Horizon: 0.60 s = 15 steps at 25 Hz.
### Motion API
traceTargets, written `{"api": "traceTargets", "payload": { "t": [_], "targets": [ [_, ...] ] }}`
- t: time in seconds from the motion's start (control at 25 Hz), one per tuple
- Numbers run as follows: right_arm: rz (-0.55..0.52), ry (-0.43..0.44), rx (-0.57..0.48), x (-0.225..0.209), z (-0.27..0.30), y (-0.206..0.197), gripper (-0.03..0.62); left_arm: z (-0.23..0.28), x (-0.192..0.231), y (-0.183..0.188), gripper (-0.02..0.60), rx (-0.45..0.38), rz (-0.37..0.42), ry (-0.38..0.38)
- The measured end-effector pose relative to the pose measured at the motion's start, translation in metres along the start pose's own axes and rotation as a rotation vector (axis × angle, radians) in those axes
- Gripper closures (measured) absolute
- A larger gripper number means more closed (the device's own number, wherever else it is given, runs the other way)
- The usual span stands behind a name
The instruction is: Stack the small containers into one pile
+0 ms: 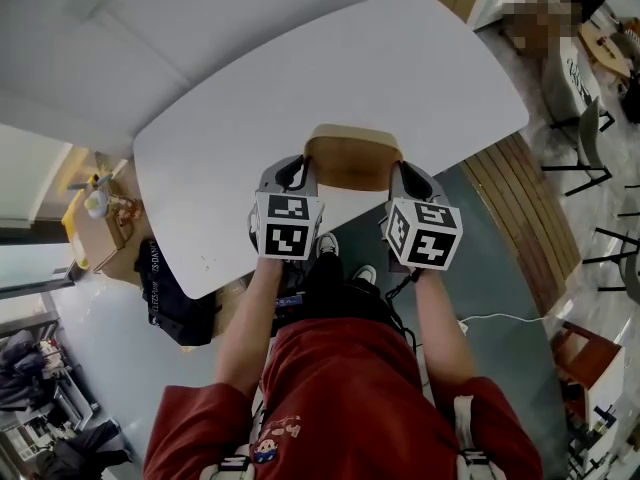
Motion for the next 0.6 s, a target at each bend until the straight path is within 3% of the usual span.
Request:
{"api": "traceTargets", "payload": {
  "t": [0.28, 0.6],
  "targets": [
    [0.043, 0.010, 0.079, 0.008, 0.017, -0.020, 0.582, 0.013, 0.012, -0.023, 0.551, 0.060, 0.009, -0.034],
    [0.039, -0.076, 0.168, 0.012, 0.054, -0.033, 0.581, 0.051, 0.032, -0.045, 0.549, 0.128, -0.007, -0.124]
  ]
}}
Point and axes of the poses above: the fingertips, and each gripper's own axes: z forward along the fingers, x to its left, y out of its top, the point moved 4 cm from there along -z, backward along the fingers, and after that the axes turned 6 degrees about z, right-handed, at the moved point
